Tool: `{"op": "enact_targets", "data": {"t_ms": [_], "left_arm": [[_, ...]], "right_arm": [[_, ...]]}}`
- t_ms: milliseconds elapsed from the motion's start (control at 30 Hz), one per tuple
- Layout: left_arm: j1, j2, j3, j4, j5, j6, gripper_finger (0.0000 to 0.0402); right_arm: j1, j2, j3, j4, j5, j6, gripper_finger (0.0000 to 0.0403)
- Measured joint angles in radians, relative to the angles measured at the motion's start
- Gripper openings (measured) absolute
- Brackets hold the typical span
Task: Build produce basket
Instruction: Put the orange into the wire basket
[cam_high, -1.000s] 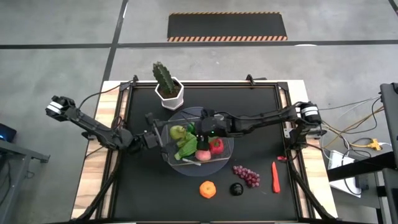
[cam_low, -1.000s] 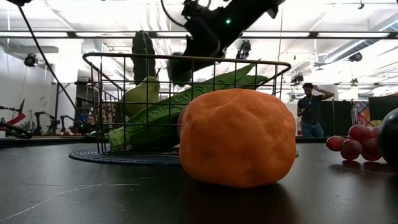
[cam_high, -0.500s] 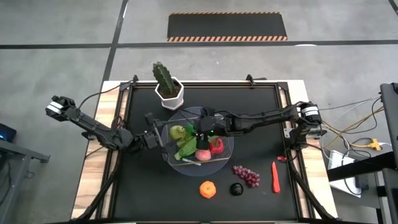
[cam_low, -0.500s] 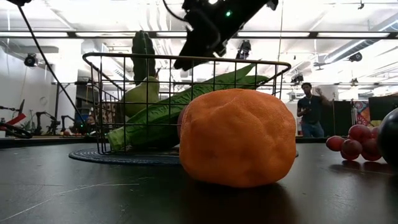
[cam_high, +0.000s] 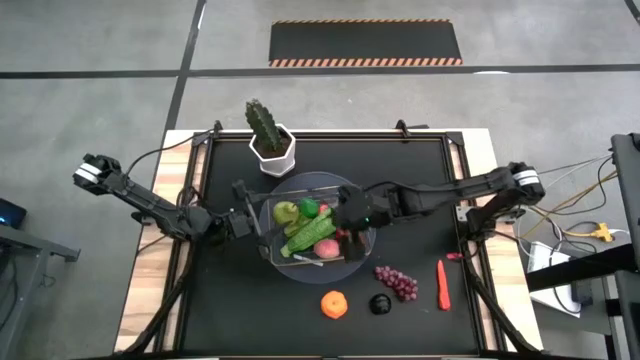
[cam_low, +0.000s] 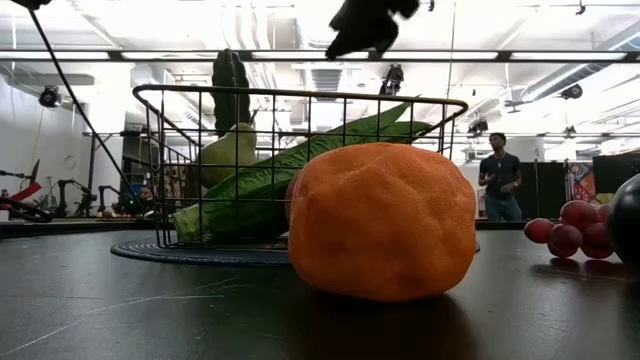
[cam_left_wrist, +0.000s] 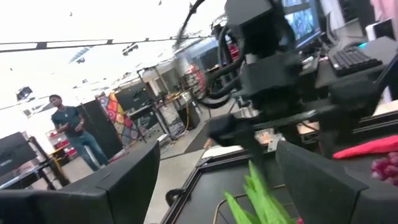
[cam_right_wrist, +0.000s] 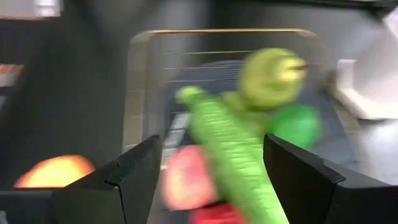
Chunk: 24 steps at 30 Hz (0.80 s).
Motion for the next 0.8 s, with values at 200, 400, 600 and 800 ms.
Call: {"op": "enact_targets", "data": {"t_ms": [200,400,600,800], "left_arm": [[0.0,0.0,0.002,0.002,0.072,-0.023,0.0302],[-0.002,0.009,0.014,0.011,0.147,-0.052,0.0302],[-0.014,0.008,0.017,0.022,0.263,-0.117,0.0302],[-0.039,0.025,0.018,0.043,0.339,-0.161,0.0302]], "right_arm": [[0.115,-0.005,-0.007,-0.016,-0.061,0.015,0.0263],[0.214,0.01,-0.033,-0.016,-0.058,0.033,0.0255],[0.296,0.037,-0.048,-0.01,-0.041,0.105,0.0245],[0.401,0.11,-0.048,0.022,0.129,0.13,0.0244]]}}
